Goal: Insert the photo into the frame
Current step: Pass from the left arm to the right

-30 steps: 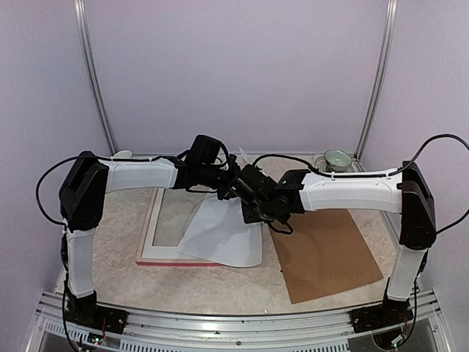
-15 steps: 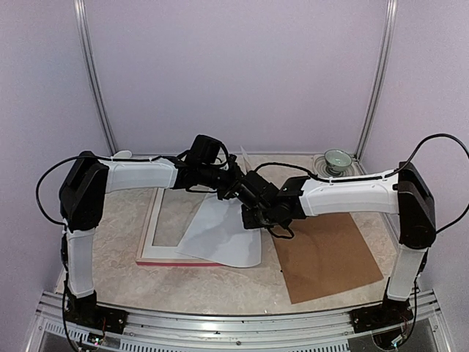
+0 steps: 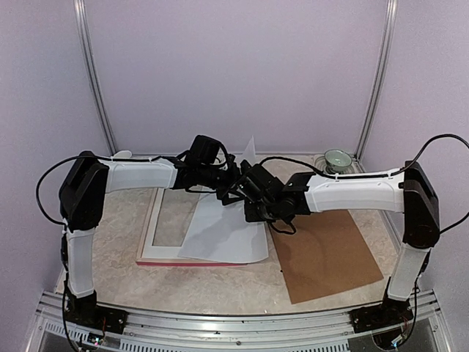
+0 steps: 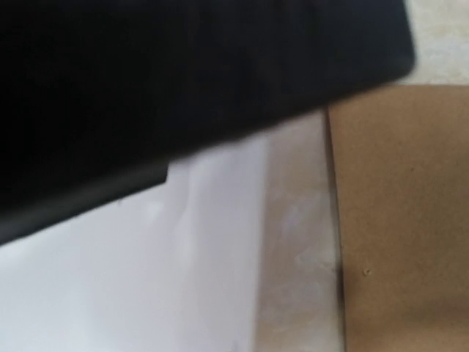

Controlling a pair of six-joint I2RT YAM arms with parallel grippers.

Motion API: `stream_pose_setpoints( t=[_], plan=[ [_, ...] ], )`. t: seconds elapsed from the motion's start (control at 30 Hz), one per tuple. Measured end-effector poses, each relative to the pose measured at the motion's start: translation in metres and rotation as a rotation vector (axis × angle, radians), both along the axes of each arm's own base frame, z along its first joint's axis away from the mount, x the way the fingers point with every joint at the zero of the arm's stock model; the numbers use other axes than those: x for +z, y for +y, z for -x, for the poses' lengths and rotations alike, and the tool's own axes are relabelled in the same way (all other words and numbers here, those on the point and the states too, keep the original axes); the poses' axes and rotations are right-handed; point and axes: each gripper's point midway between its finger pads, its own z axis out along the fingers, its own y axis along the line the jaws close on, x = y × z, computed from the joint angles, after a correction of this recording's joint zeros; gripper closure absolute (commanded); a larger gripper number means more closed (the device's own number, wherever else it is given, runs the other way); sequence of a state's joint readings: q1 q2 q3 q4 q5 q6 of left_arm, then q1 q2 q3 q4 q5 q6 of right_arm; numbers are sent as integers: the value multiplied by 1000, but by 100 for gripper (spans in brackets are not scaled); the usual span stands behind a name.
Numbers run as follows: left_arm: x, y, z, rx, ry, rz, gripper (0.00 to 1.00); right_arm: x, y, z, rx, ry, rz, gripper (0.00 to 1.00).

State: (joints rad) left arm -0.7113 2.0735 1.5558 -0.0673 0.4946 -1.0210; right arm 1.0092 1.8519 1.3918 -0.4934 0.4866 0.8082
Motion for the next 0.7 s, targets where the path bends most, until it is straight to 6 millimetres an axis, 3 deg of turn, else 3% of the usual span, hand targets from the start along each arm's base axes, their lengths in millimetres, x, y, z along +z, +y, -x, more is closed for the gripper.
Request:
stream_pose_setpoints(
  t=[0.1,0.23,0.4,0.5,0.6,0.7],
  plan=[
    [4,2,-1,6,-25,17,1,0,-2,-1,5,-1,-10,100],
    [19,20,4,25,-59,21,1,-9,-7,-2,23,16,-11,100],
    [72,72,-5,115,-181,48,1,-10,-16,-12,56,15,-50,100],
    [96,114,-15,195,-250,52,1,-2,-14,-20,77,-10,-79,100],
    [92,159,-26,281,-267,17,1,4,-10,-26,102,-32,-100,100],
    [65,198,-33,356,-231,-46,1,8,-6,-30,122,-46,-118,100]
  ],
)
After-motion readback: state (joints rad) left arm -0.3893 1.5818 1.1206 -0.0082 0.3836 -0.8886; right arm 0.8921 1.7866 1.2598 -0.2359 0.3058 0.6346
